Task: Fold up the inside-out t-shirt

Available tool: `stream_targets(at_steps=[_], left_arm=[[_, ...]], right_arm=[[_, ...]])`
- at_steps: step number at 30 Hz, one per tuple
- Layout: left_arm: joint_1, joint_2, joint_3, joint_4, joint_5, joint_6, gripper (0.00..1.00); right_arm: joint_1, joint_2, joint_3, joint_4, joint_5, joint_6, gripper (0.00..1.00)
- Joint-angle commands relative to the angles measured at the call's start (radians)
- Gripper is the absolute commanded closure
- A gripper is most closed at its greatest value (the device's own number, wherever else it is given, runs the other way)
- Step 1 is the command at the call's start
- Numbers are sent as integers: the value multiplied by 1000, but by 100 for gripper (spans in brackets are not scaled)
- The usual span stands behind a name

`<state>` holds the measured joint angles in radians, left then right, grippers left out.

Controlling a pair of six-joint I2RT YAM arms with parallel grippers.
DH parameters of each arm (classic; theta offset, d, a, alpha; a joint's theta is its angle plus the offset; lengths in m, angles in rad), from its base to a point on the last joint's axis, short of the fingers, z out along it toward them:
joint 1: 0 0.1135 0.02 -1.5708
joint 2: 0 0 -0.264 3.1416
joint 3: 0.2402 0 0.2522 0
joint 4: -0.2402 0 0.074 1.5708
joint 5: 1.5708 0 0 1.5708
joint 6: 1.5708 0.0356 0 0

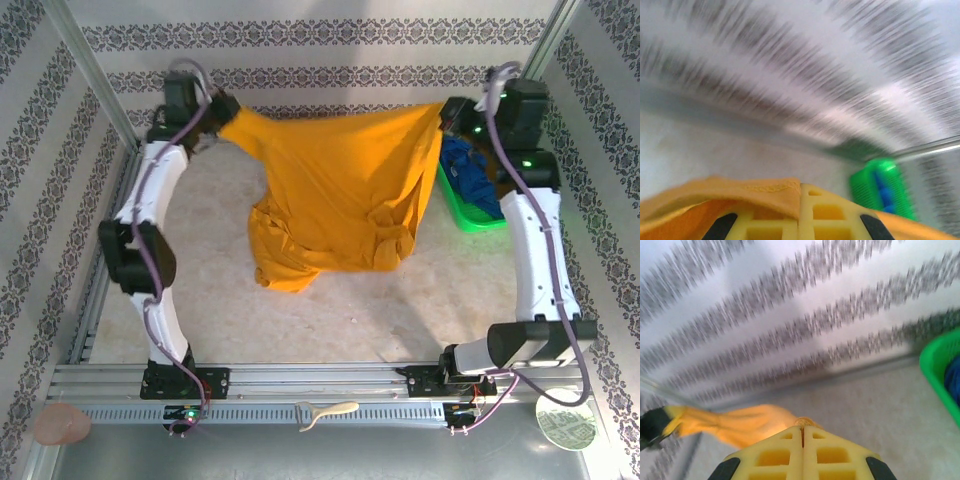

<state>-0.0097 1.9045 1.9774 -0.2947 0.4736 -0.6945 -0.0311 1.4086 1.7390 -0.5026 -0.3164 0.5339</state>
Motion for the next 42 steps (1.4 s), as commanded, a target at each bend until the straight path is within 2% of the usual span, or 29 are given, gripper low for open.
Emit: stream_targets(at_steps=[1, 4, 8, 12, 15, 21, 27, 30, 33, 36, 38, 40, 42], left_arm=[[34, -171, 78, 44, -45, -47, 100], [43, -253, 88, 22, -51, -54, 100], [44, -381, 51, 75, -47, -104, 100], [43, -494, 81, 109, -47, -145, 100], [43, -520, 152, 44, -51, -128, 100], [44, -491, 169, -73, -82, -72, 100], [43, -367, 176, -91, -88, -39, 100], [44, -252, 259, -131, -95, -13, 100], [46, -61, 446, -189, -95, -8, 100], [52, 191, 774, -245, -92, -34, 100], [75, 329, 936, -143, -70, -150, 100], [96, 363, 912, 50, -69, -287, 100], [96, 366, 914, 190, -98, -338, 100]], right_arm=[[-49, -61, 70, 76, -66, 110, 100], [-74, -122, 61, 102, -78, 138, 100], [-119, -245, 29, 144, -79, 196, 100], [-153, -341, 82, 145, -56, 215, 100], [-152, -363, 124, 141, -67, 228, 100], [-145, -314, 75, 248, -209, 378, 100], [-62, -213, 4, 289, -220, 376, 100], [-34, -115, 8, 300, -211, 367, 100], [-21, 15, 57, 316, -198, 358, 100], [-15, 177, 195, 315, -202, 328, 100], [-15, 295, 335, 297, -212, 293, 100], [-16, 380, 481, 266, -211, 259, 100], [-24, 442, 631, 238, -220, 248, 100]])
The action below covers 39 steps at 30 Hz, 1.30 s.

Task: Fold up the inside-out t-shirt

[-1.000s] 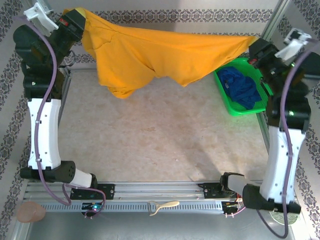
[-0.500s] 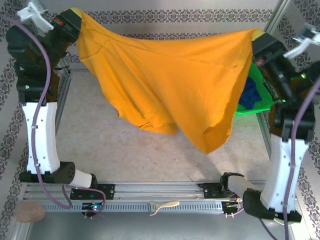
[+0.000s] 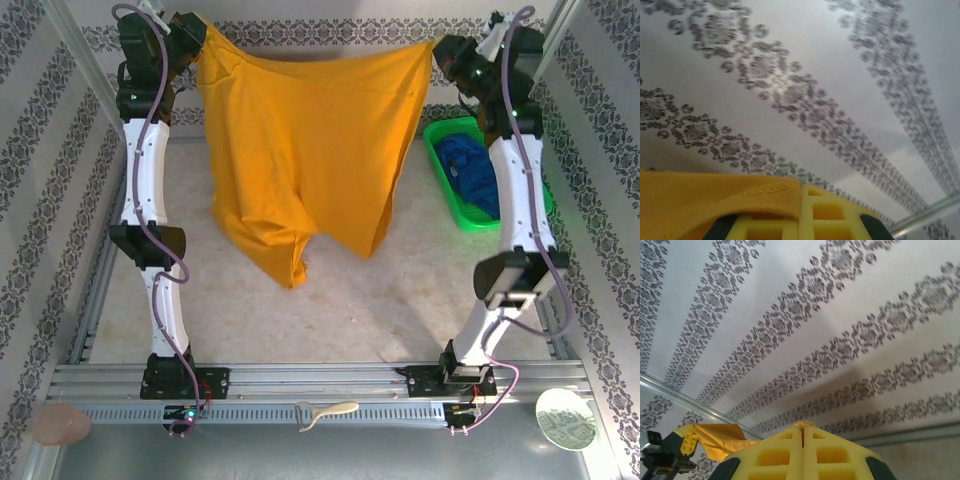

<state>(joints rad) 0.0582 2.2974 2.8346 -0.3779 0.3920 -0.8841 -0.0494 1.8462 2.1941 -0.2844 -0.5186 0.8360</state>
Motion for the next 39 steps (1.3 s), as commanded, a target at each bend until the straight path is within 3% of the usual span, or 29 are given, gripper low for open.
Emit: stream_targets(at_steps=[1, 4, 7, 9, 11, 17, 20, 25, 31, 37, 39], left_arm=[[26, -40, 57, 328, -29, -155, 100], [18, -121, 38, 318, 2, -75, 100], [17, -216, -79, 279, 87, -53, 100], [14, -280, -198, 274, 158, -41, 100], [-2, -379, -420, 311, 191, -26, 100], [-15, -763, -1358, 670, 206, -33, 100], [-17, -906, -1809, 874, 182, -72, 100], [-18, -978, -2300, 1089, 111, -88, 100], [-17, -955, -2492, 1160, 99, -75, 100], [-15, -1049, -2524, 1086, 76, -57, 79], [-8, -1144, -2504, 974, 60, -34, 62]], right_arm=[[-14, 37, 268, -17, -20, -55, 100], [-45, 88, 464, -95, -35, -38, 100], [-49, 14, 383, -103, -46, -59, 100], [-40, -101, 182, -39, -36, -85, 100], [-33, -246, -101, 38, -14, -113, 100], [12, -662, -982, 254, 24, -133, 100], [97, -831, -1368, 297, 69, -153, 100], [293, -984, -1781, 356, 206, -96, 100], [556, -1026, -1989, 357, 383, -30, 100], [709, -1134, -2058, 284, 476, 44, 100], [765, -1176, -2059, 235, 499, 64, 100]])
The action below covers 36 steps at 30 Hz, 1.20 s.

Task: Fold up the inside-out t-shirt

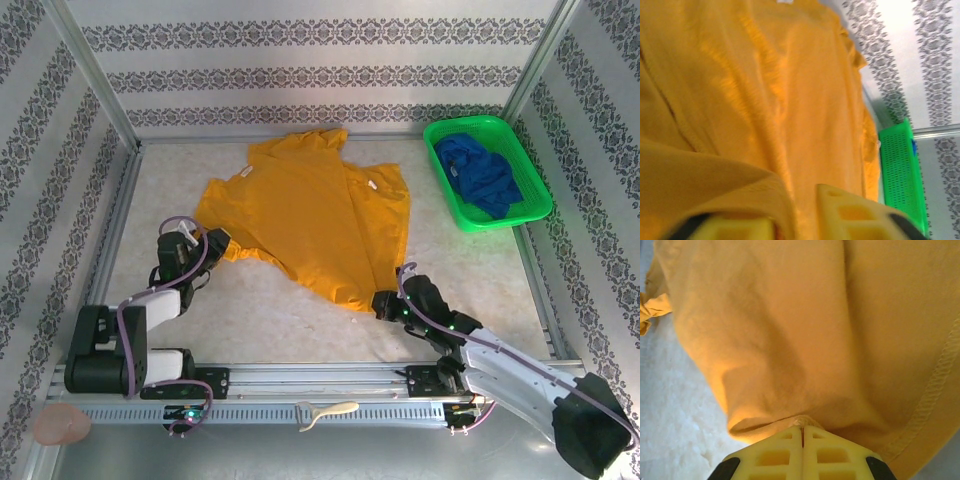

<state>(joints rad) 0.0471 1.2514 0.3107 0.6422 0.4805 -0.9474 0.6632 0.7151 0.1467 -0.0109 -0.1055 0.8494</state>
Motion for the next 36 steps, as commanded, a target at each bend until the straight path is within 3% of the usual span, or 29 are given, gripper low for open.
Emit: stream_targets(at_steps=[1, 2, 3, 5, 7, 10, 13, 16, 20, 23, 27, 31, 36], left_arm=[[8, -152, 31, -109, -43, 40, 53], [13, -222, 43, -195, -67, 57, 43], [17, -296, 61, -295, -97, 80, 34], [22, -457, 103, -503, -180, 132, 22], [27, -602, 142, -674, -273, 165, 11], [32, -722, 205, -838, -330, 195, 4], [32, -746, 248, -907, -325, 193, 0], [32, -740, 225, -863, -294, 136, 0], [17, -551, 161, -632, -160, 9, 0], [-44, -327, 154, -429, -157, -24, 0], [-102, 22, 275, -286, -134, -20, 0], [-117, 314, 408, -255, -119, -35, 0], [-112, 512, 528, -250, -141, -59, 0]], right_arm=[[75, -61, -3, -71, 100, 55, 84], [102, -82, 8, -109, 113, 61, 65], [126, -100, 25, -142, 130, 63, 54], [149, -131, 68, -207, 169, 57, 44], [150, -146, 122, -260, 197, 42, 42], [126, -136, 233, -322, 266, -6, 39], [-6, -45, 330, -308, 207, -88, 38], [-197, 110, 411, -229, 49, -151, 38], [-353, 436, 597, -160, -101, -244, 38], [-388, 692, 771, -150, -153, -295, 39], [-411, 1014, 1008, -170, -196, -295, 44], [-434, 1192, 1125, -191, -166, -225, 47], [-455, 1255, 1056, -183, -90, -85, 46]])
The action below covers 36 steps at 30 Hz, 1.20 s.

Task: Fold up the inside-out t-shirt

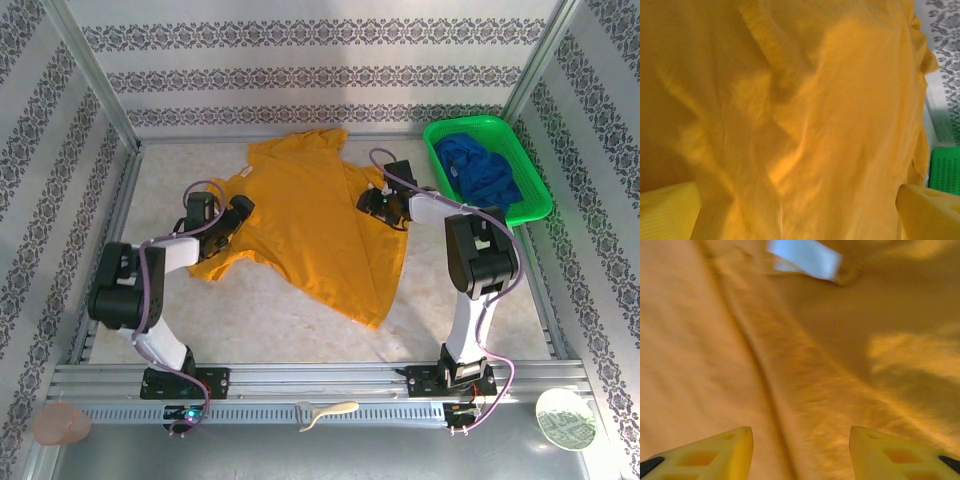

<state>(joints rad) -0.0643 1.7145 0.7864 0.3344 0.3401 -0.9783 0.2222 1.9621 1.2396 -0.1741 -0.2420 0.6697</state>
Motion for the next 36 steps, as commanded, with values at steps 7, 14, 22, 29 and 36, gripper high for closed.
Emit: stream_targets(at_steps=[7, 14, 22, 29, 36], left_arm=[[1, 195, 235, -81, 9, 31, 0], [10, 416, 555, -199, 87, 101, 0], [9, 689, 1233, -527, 273, 227, 0], [9, 480, 1050, -495, 301, 265, 0], [8, 437, 839, -354, 322, 231, 0]], right_arm=[[-11, -104, -343, 21, 60, 291, 44], [206, -351, -785, 236, 109, 609, 44], [654, -376, -756, 392, 195, 793, 44], [315, -424, -405, 166, 11, 295, 44], [43, -259, -104, 13, -103, 137, 45]])
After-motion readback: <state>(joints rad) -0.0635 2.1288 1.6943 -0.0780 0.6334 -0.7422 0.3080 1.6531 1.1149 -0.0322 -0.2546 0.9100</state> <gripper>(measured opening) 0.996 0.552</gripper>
